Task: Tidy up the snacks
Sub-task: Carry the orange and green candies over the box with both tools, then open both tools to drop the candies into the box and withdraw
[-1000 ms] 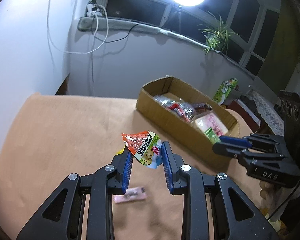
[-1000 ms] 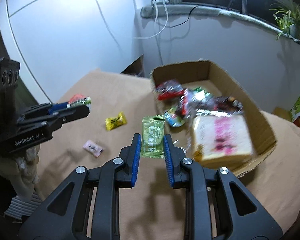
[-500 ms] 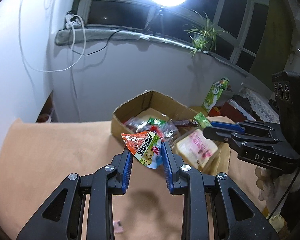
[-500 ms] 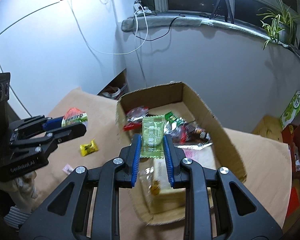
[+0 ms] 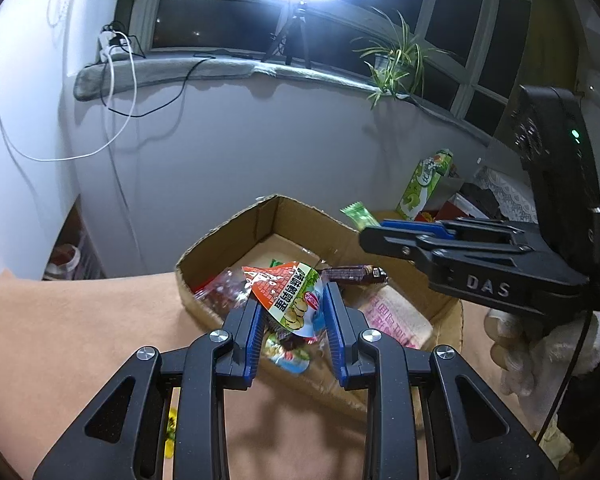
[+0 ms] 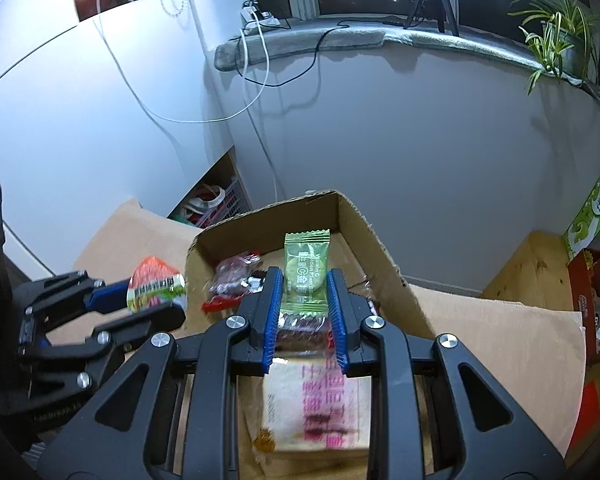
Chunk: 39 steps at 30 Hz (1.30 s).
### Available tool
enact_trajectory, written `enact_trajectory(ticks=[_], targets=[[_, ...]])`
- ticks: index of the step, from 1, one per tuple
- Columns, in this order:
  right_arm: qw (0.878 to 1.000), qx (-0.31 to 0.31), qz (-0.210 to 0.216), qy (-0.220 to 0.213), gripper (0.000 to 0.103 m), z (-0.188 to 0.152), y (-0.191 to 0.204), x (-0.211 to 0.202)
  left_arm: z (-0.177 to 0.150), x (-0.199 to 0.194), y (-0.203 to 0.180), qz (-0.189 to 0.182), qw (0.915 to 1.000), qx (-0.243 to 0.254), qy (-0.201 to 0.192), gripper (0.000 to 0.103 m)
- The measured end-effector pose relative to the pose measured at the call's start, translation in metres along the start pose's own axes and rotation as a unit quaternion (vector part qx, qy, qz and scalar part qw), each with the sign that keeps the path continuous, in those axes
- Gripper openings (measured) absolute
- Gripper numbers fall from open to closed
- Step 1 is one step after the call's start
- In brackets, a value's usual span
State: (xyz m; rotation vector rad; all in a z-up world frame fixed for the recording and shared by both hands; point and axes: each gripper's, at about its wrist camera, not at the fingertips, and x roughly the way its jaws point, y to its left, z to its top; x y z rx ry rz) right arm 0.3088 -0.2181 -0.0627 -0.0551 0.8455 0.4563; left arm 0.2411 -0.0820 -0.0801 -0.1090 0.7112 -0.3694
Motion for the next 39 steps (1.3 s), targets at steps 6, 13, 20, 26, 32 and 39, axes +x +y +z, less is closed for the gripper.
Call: enact_trajectory(ticks=[6, 13, 20, 26, 32, 39], targets=[[1.000, 0.014, 0.003, 0.007, 0.024, 0.006, -0.011, 0.016, 0.003, 0.012, -0.003, -0.005, 1.0000, 0.000, 0.009, 0.027], [1.000, 0.020, -0.004, 0.012, 0.024, 0.005, -0.018, 0.026, 0.002, 0.022, -0.010, -0.009, 0.9998, 0.007, 0.018, 0.027], [1.000, 0.020, -0.011, 0.004, 0.057, 0.004, -0.020, 0.020, 0.003, 0.025, -0.014, -0.009, 0.9997, 0.012, 0.021, 0.044], [1.000, 0.024, -0.019, -0.004, 0.069, 0.004, -0.019, 0.011, 0.002, 0.019, -0.016, -0.007, 0.9998, 0.012, 0.016, 0.050], [0.999, 0.030, -0.020, -0.013, 0.071, 0.000, -0.012, -0.006, 0.001, 0.005, -0.015, -0.005, 0.9999, 0.010, 0.007, 0.050], [0.999, 0.039, 0.001, -0.033, 0.071, -0.016, 0.006, -0.033, -0.006, -0.024, -0.009, 0.001, 0.9999, 0.008, -0.009, 0.050]])
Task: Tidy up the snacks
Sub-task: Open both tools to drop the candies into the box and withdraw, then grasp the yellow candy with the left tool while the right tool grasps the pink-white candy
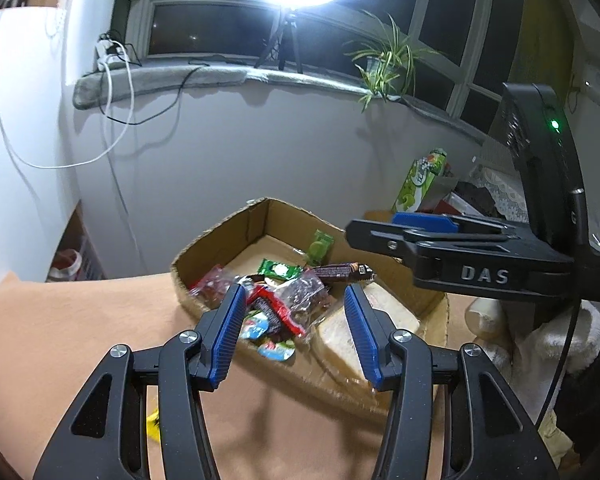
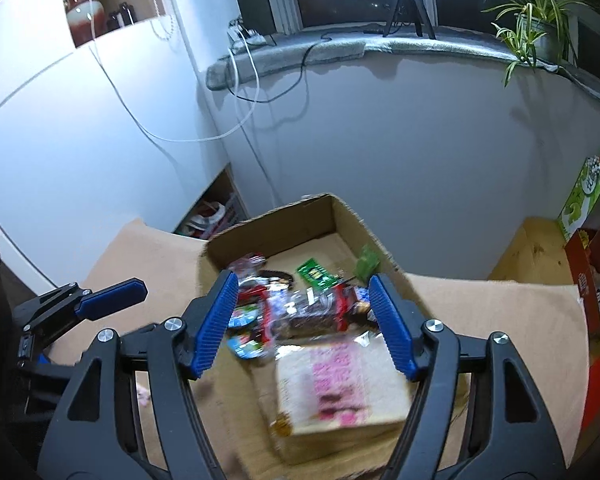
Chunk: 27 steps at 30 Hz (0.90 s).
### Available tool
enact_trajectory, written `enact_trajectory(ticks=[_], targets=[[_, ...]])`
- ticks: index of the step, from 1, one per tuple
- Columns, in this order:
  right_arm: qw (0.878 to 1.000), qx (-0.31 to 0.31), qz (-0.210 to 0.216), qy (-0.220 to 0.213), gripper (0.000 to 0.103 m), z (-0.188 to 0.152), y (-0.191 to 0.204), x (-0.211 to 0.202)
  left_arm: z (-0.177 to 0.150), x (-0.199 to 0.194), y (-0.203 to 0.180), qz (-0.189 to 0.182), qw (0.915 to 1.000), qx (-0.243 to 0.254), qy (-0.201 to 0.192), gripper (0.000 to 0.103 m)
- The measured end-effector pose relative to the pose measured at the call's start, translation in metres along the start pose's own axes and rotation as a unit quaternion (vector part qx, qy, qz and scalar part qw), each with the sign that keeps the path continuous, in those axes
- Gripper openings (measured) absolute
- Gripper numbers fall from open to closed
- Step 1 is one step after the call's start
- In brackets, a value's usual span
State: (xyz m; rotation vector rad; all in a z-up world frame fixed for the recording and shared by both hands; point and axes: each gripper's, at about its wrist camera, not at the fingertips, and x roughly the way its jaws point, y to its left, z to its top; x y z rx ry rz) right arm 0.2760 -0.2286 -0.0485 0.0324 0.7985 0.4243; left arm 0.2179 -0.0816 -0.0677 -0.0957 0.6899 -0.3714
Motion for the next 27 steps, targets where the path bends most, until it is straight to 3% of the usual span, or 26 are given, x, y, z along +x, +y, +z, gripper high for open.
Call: enact_trajectory(ticks=[8, 16, 21, 27], targets=[[0.999, 0.017, 0.038, -0.021, 0.071, -0.033, 0.016, -0.028, -0.025, -0.049, 0.037, 0.024, 0.9994, -0.023, -0.009, 0.050], [0.998, 0.014, 0.059, -0.005, 0.071, -0.061, 0.036, -0.038, -0.070, -0.087, 0.092, 0.067, 0.9950, -0.074, 0.002, 0.050], [0.996, -0.033, 0.079, 0.023, 0.071, -0.080, 0.066, -0.033, -0.092, -0.096, 0.115, 0.078, 0.9921, -0.097, 0.013, 0.050], [0.987, -0.108, 0.102, 0.060, 0.071, -0.103, 0.114, -0.014, -0.096, -0.096, 0.129, 0.070, 0.9916, -0.108, 0.014, 0.050]])
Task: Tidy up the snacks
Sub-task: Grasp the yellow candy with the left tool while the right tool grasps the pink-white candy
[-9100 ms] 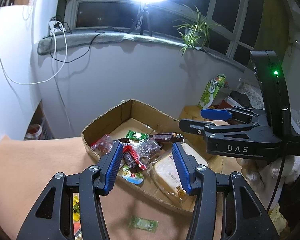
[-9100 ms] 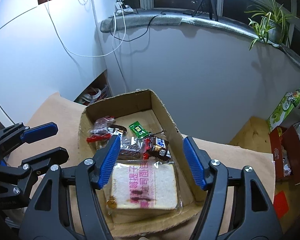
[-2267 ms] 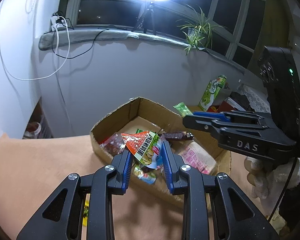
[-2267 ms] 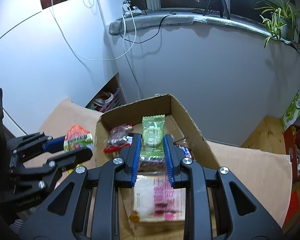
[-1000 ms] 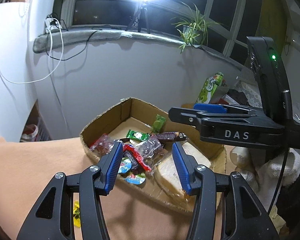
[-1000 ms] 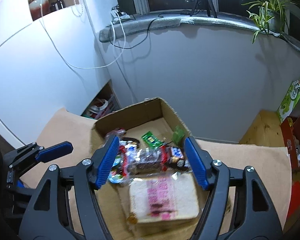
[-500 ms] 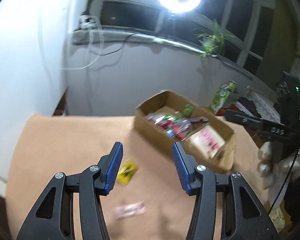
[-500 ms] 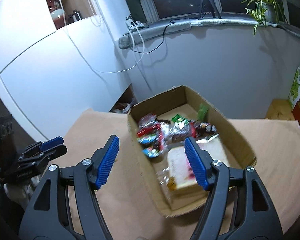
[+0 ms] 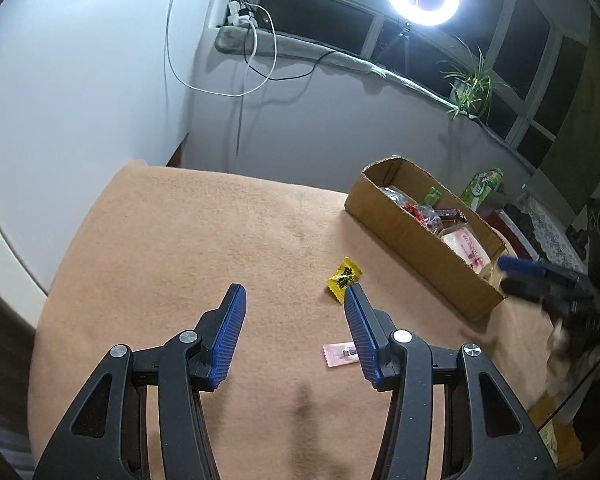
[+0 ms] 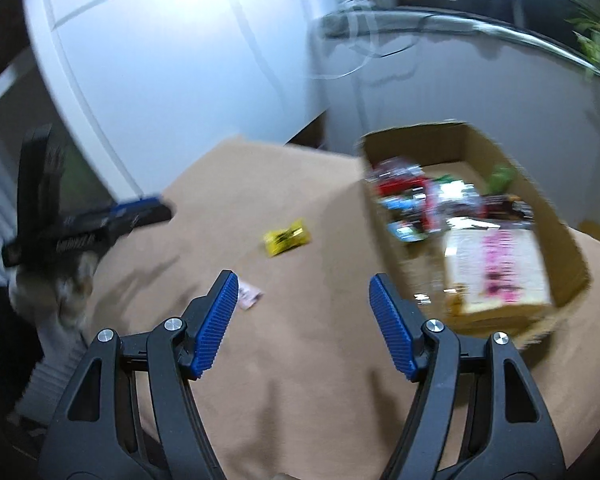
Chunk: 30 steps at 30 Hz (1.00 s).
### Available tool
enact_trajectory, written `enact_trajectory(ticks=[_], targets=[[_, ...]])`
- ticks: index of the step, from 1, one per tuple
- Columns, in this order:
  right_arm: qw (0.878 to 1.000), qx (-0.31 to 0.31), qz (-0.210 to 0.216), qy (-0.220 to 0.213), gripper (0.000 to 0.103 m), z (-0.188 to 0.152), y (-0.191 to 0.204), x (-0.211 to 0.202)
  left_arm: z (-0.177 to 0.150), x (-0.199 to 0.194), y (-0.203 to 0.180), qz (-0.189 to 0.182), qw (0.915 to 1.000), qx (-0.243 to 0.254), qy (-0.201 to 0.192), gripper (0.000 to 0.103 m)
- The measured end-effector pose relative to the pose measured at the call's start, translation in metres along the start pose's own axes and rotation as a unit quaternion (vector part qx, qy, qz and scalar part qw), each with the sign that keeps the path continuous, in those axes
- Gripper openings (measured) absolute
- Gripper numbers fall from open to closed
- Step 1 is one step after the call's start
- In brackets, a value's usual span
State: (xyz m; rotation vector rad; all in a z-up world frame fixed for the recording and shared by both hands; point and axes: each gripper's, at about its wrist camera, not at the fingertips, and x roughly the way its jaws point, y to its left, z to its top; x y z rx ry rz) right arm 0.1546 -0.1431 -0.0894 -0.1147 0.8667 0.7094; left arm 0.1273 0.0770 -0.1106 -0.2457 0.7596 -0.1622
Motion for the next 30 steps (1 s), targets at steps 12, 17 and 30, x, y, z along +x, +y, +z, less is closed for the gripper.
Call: enact_trajectory(ticks=[12, 17, 30], targets=[[0.988, -0.124, 0.041, 0.086, 0.062, -0.013, 0.053, 0.074, 0.011, 0.046, -0.018, -0.022, 0.9952, 0.078, 0.055, 0.047], [0.986, -0.125, 0.048, 0.103, 0.045, -0.013, 0.047, 0.092, 0.014, 0.072, -0.025, -0.030, 0.9905, 0.105, 0.083, 0.042], [0.978, -0.165, 0.050, 0.114, 0.045, -0.021, 0.063, 0.112, 0.016, 0.114, -0.044, -0.054, 0.9810, 0.144, 0.119, 0.041]])
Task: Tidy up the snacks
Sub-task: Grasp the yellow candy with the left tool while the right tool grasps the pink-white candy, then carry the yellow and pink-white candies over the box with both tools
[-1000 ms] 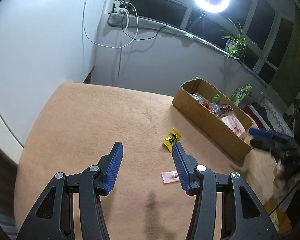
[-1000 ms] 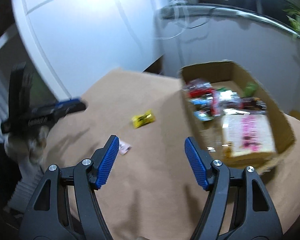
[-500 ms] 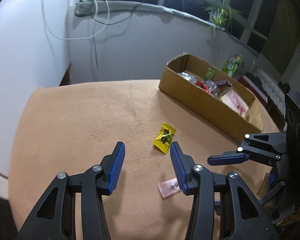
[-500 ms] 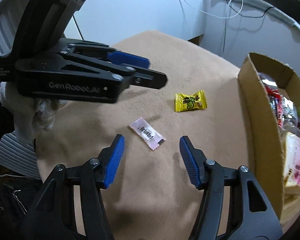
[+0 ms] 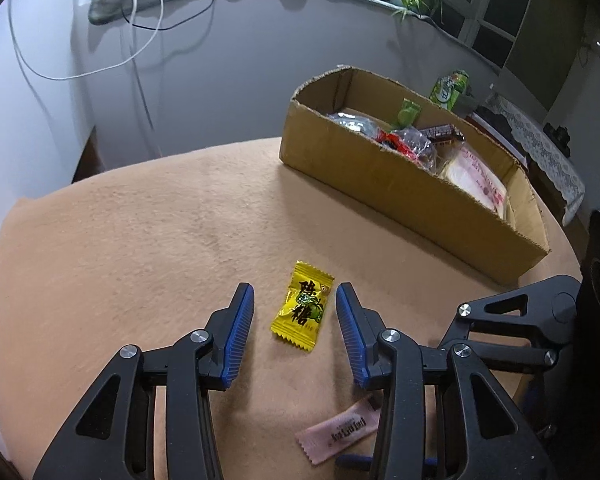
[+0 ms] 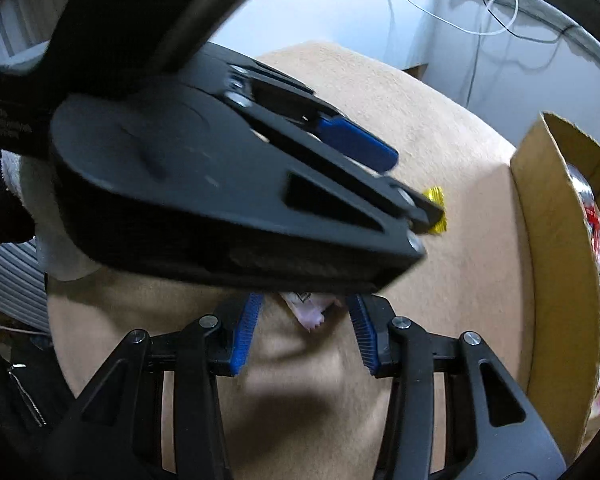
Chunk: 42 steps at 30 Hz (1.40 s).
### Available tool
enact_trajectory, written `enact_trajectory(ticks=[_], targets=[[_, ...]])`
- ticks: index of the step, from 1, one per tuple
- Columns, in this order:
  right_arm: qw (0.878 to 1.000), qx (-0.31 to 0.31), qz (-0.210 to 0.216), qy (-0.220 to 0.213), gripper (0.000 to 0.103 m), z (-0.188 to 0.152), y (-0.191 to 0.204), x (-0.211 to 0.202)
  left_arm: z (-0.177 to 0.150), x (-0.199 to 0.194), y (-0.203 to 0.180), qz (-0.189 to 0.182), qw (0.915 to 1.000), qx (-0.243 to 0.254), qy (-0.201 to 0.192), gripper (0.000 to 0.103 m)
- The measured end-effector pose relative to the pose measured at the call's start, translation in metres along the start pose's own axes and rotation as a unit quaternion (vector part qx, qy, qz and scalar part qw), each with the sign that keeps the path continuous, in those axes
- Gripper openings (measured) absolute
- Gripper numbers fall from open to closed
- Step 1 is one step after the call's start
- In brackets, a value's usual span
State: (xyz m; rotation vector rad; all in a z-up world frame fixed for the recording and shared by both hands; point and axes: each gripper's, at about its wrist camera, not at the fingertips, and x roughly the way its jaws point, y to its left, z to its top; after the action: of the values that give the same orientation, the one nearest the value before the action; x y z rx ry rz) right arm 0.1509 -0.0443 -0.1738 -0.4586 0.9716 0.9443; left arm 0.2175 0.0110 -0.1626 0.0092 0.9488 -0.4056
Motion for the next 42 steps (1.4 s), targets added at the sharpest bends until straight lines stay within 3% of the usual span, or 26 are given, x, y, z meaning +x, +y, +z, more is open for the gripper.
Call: enact_trajectory(ticks=[5, 10, 15, 22, 42], targets=[[1.000, -0.010, -0.011, -0.002, 0.044, -0.001, 0.007, 0.002, -0.002, 0.008, 0.003, 0.000, 1.0000, 0.002, 0.007, 0.041], [1.000, -0.011, -0.022, -0.007, 0.033, -0.007, 0.013, 0.000, -0.004, 0.014, 0.003, 0.005, 0.9999, 0.010, 0.009, 0.041], [1.000, -0.003, -0.027, -0.005, 0.022, -0.011, 0.013, -0.002, -0.003, 0.016, 0.005, 0.011, 0.9999, 0.007, 0.003, 0.032], [0.999, 0.008, -0.035, -0.006, 0.021, -0.018, 0.010, -0.006, -0.005, 0.013, 0.013, 0.017, 0.9998, -0.007, -0.006, 0.016], [0.993, 0.103, -0.052, -0.033, 0.020, -0.023, -0.031, -0.016, -0.029, -0.007, 0.013, 0.033, 0.9981, -0.044, -0.028, 0.010]])
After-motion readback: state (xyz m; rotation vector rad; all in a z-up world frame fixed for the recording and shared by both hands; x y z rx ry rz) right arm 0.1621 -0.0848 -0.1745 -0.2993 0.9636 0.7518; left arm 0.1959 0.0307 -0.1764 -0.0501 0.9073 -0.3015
